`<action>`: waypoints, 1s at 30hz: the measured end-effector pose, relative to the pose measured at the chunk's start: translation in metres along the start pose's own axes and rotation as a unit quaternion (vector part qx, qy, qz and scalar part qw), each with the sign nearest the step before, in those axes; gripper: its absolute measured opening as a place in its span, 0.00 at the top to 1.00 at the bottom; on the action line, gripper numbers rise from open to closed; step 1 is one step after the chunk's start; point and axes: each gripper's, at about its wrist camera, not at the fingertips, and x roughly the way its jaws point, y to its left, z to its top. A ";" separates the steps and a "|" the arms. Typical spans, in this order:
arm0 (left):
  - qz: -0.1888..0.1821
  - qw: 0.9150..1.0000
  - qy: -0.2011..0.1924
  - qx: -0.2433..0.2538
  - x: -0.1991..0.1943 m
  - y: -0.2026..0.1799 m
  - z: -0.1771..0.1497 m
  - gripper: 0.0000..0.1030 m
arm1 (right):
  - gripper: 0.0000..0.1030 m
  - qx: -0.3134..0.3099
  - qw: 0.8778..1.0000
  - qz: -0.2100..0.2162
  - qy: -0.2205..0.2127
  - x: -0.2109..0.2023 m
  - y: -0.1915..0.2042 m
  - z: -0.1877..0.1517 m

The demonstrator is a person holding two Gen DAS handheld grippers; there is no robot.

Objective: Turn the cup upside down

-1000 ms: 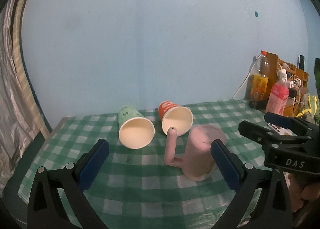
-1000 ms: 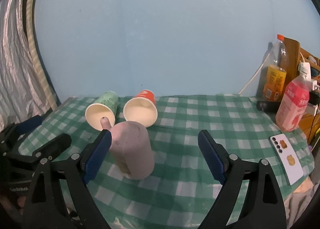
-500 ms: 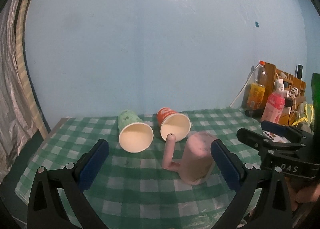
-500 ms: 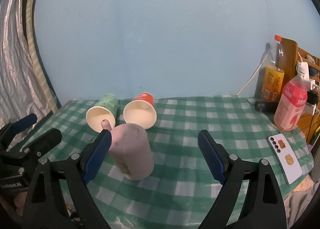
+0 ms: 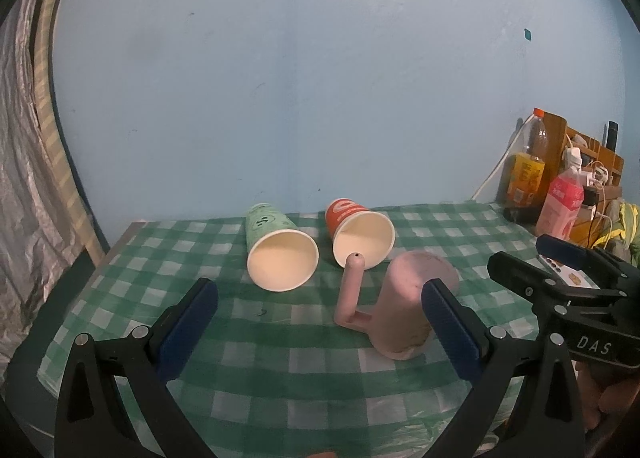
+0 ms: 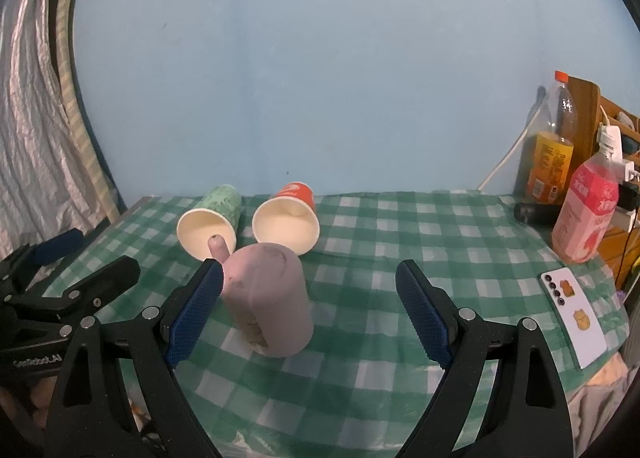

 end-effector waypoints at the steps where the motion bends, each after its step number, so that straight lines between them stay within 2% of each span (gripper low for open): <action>1: 0.002 1.000 0.000 0.000 0.000 0.000 0.000 0.00 | 0.15 0.000 1.000 0.000 0.000 0.000 0.000 0.000; 30: -0.004 1.000 0.010 0.000 0.002 0.000 -0.002 0.00 | 0.15 0.000 1.000 0.004 0.001 0.000 0.004 0.000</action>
